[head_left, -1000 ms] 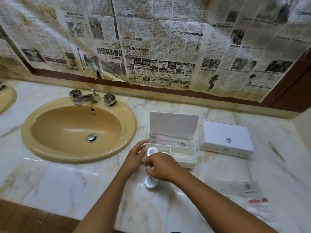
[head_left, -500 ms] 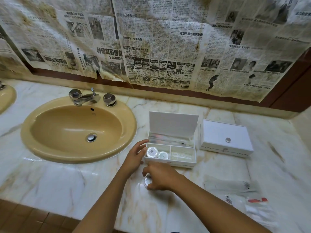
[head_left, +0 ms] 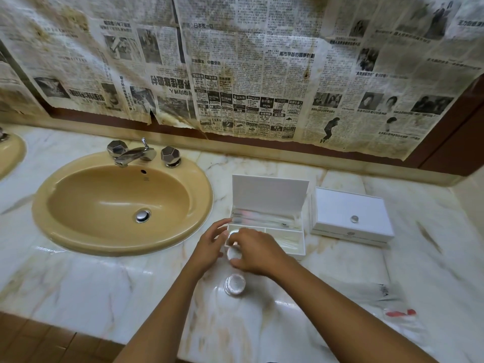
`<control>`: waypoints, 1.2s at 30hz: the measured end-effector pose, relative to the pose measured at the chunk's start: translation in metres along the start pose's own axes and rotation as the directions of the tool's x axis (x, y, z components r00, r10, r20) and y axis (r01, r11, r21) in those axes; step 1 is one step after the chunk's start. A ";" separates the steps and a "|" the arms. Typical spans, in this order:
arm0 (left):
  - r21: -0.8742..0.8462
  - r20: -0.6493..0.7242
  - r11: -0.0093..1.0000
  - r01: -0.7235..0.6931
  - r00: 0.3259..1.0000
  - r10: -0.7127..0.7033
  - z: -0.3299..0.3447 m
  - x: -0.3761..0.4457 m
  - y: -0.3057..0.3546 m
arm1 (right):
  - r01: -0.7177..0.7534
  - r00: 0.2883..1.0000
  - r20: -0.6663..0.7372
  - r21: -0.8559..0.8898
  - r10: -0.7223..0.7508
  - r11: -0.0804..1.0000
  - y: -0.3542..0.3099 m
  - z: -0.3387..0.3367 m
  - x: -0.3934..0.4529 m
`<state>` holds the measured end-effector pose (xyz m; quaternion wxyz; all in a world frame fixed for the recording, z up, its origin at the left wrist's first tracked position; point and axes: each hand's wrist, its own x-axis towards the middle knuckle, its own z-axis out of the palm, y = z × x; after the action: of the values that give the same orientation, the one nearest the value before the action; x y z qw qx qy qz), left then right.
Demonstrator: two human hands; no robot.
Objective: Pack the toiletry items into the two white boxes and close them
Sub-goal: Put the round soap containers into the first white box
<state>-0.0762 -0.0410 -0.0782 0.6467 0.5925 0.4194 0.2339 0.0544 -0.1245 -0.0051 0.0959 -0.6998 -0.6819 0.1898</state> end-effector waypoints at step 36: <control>0.036 -0.023 0.999 0.021 1.000 -0.020 0.002 -0.005 0.008 | -0.323 0.946 -0.065 -0.074 0.319 0.944 0.033 0.008 0.018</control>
<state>-0.0757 -0.0444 -0.0696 0.6335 0.5970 0.4370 0.2263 0.0814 -0.1096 -0.0273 0.0522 -0.8096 -0.5635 0.1556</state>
